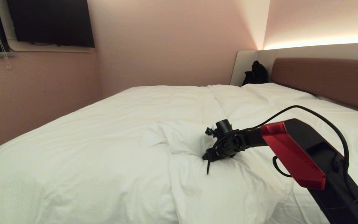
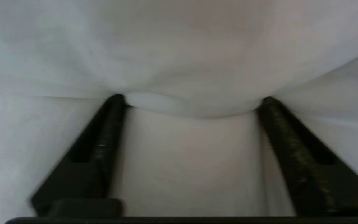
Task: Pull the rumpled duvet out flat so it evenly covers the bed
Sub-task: Flatten the corners of the folded blanket
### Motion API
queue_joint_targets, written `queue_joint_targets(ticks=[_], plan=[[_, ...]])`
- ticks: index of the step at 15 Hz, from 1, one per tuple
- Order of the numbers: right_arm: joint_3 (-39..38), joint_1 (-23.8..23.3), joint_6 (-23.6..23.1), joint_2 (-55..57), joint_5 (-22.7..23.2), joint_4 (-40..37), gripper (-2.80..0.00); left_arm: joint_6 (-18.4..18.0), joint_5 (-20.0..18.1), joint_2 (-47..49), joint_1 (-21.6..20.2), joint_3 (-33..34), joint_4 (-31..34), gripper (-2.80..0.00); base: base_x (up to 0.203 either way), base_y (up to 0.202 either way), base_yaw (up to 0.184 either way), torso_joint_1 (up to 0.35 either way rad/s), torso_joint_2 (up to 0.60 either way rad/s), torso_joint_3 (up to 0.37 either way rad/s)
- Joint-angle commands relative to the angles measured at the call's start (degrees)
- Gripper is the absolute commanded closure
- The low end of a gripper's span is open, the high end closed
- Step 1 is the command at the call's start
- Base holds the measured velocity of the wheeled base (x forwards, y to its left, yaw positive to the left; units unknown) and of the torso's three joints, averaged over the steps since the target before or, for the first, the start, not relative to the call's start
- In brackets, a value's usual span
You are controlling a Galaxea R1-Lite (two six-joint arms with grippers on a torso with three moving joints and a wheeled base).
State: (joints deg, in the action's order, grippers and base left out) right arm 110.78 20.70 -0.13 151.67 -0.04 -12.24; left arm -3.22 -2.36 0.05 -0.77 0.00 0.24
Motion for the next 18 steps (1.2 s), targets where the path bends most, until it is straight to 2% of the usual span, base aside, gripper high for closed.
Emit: queue_joint_targets(ticks=[1,11,13,18], plan=[[0.0,0.0,0.0,1.3,0.0,-0.2,0.0,0.0,0.0,0.0,0.0,0.0,0.0,0.0,0.0,0.0,0.0,0.0,0.0,0.0],[-1.2,0.0,1.1,-3.1,-0.7,-0.6,0.0,0.0,0.0,0.0,0.0,0.0,0.0,0.0,0.0,0.0,0.0,0.0,0.0,0.0],[-4.0,0.0,1.9,-9.8,-0.7,-0.6,0.0,0.0,0.0,0.0,0.0,0.0,0.0,0.0,0.0,0.0,0.0,0.0,0.0,0.0],[-18.8,-0.2,2.7,-28.5,-0.7,-0.3,0.0,0.0,0.0,0.0,0.0,0.0,0.0,0.0,0.0,0.0,0.0,0.0,0.0,0.0]])
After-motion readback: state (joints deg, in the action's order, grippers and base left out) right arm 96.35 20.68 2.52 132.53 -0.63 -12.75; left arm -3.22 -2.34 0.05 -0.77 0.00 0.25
